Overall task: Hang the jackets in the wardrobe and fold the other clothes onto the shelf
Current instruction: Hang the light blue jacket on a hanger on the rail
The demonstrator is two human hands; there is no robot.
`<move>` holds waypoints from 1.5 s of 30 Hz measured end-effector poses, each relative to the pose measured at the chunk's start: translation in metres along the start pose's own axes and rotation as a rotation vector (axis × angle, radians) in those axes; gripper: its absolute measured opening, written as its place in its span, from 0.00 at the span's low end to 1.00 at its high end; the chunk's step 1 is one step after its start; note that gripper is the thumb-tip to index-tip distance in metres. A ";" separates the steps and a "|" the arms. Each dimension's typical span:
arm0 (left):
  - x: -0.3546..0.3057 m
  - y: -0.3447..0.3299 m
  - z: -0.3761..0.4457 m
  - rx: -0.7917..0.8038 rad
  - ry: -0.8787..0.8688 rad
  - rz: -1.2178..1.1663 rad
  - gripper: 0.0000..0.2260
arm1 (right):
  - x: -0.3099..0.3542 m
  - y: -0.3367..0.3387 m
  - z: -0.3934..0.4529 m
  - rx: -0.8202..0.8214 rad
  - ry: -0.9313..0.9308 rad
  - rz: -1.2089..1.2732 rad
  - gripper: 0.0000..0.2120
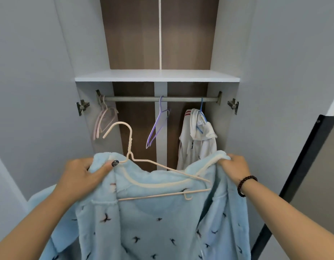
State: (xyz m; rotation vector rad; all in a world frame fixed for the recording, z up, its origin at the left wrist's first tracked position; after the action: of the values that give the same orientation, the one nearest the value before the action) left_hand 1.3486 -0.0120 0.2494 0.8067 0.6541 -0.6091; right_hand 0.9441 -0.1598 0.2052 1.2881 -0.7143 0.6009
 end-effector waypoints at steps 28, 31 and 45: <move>0.040 -0.045 -0.030 -0.127 0.186 -0.269 0.26 | 0.129 -0.072 -0.086 0.366 0.350 0.154 0.26; 0.034 -0.047 -0.023 -0.066 0.107 -0.256 0.28 | 0.151 -0.093 -0.104 0.436 0.461 0.149 0.23; 0.073 -0.100 0.017 0.057 0.097 -0.236 0.25 | 0.085 -0.128 -0.044 0.296 0.690 -0.348 0.22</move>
State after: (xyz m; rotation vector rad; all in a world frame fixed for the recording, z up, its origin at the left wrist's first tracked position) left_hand 1.3299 -0.0978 0.1604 0.8225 0.8308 -0.8095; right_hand 1.1013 -0.1402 0.1825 1.3173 0.1718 0.8174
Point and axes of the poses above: each hand's wrist, its own z-axis towards the middle knuckle, its own y-axis out of the back of the hand, x = y × z, the point moved 7 cm from there along z, towards the middle knuckle, and after that the axes turned 12 degrees about -z, right-handed, at the moved point
